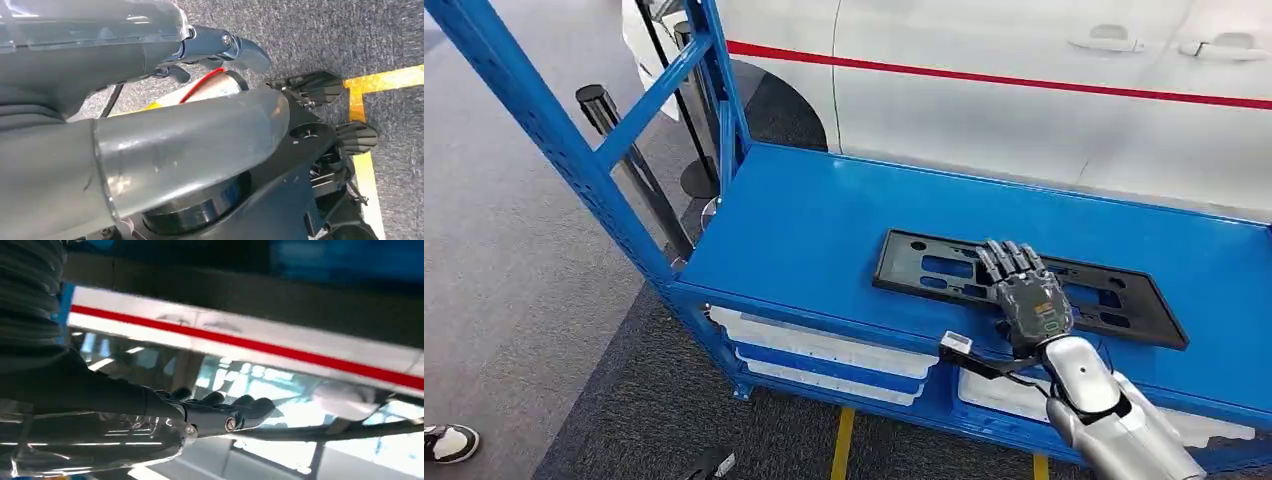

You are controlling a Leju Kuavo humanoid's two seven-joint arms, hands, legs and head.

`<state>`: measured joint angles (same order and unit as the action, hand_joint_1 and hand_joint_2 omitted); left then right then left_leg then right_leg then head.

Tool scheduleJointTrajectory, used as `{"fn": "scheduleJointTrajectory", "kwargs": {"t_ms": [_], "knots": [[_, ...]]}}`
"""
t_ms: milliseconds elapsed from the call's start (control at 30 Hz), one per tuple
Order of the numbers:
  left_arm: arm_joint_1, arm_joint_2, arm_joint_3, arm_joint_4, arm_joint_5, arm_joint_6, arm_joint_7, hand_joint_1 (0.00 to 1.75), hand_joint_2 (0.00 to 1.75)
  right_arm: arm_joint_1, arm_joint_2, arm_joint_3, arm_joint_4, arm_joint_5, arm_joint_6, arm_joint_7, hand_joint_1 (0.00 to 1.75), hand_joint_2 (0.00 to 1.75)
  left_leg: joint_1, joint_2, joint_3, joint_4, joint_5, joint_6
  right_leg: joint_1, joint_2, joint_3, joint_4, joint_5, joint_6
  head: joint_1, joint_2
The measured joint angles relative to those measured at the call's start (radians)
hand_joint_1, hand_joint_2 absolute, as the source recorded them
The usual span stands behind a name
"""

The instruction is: Take the parts from the cabinet and place them on the table.

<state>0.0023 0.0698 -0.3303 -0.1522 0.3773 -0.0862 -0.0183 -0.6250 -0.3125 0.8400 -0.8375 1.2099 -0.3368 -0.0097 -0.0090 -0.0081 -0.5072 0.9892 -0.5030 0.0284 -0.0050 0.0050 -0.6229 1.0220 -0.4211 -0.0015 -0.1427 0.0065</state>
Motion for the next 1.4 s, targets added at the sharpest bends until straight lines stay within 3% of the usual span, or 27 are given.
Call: {"fn": "scheduleJointTrajectory", "kwargs": {"t_ms": [167, 200, 233, 533, 1067, 1100, 1400], "knots": [[-0.001, 0.0, 0.0, 0.0, 0.003, -0.002, -0.023, 0.0, 0.0, -0.005, 0.058, -0.043, 0.126, 0.058, -0.016, 0.07, 0.0, 1.75, 0.0, 0.0, 0.0, 0.0, 0.0, 0.0, 0.0, -0.001, 0.001, 0.0, 0.0, 0.0, 0.0, 0.0], [-0.001, 0.0, 0.0, 0.0, 0.003, -0.002, -0.026, 0.0, 0.0, -0.01, 0.066, -0.054, 0.153, 0.06, -0.012, 0.07, 1.45, 1.75, 0.0, 0.0, 0.001, 0.0, 0.0, 0.0, 0.0, -0.001, 0.001, 0.0, 0.0, 0.0, 0.0, 0.0], [-0.001, 0.0, 0.0, 0.0, 0.004, -0.002, -0.028, 0.0, 0.0, -0.019, 0.074, -0.068, 0.183, 0.06, -0.004, 0.069, 1.75, 1.75, 0.0, 0.0, 0.002, 0.0, 0.0, 0.0, 0.0, 0.0, 0.002, 0.0, 0.0, 0.0, 0.0, 0.0], [0.0, 0.0, 0.0, 0.0, 0.016, 0.001, -0.028, 0.0, 0.0, -0.023, 0.101, -0.143, 0.322, 0.033, 0.014, 0.052, 1.75, 1.75, 0.0, 0.0, 0.011, -0.001, -0.003, 0.0, 0.002, 0.0, 0.014, -0.002, -0.001, 0.001, 0.0, 0.0], [0.005, -0.003, 0.0, 0.0, 0.041, -0.006, -0.043, 0.0, 0.0, 0.0, 0.102, -0.193, 0.332, 0.007, 0.029, 0.009, 1.75, 1.75, -0.001, 0.002, 0.014, 0.0, -0.003, 0.0, 0.002, 0.0, 0.019, -0.004, -0.001, 0.001, 0.0, 0.0], [0.005, -0.003, 0.0, 0.0, 0.042, -0.008, -0.044, 0.0, 1.75, 0.003, 0.1, -0.197, 0.327, 0.006, 0.029, 0.008, 1.75, 1.75, -0.001, 0.002, 0.014, 0.0, -0.003, 0.001, 0.002, 0.0, 0.019, -0.004, -0.001, 0.001, 0.0, 0.0], [0.006, -0.003, 0.002, 0.0, 0.054, -0.003, -0.012, 0.0, 1.75, 0.025, 0.085, -0.22, 0.285, -0.003, 0.026, -0.009, 1.75, 1.75, -0.001, 0.001, 0.014, 0.0, -0.003, 0.001, 0.002, 0.0, 0.02, -0.005, -0.001, 0.001, 0.0, 0.0]]}}
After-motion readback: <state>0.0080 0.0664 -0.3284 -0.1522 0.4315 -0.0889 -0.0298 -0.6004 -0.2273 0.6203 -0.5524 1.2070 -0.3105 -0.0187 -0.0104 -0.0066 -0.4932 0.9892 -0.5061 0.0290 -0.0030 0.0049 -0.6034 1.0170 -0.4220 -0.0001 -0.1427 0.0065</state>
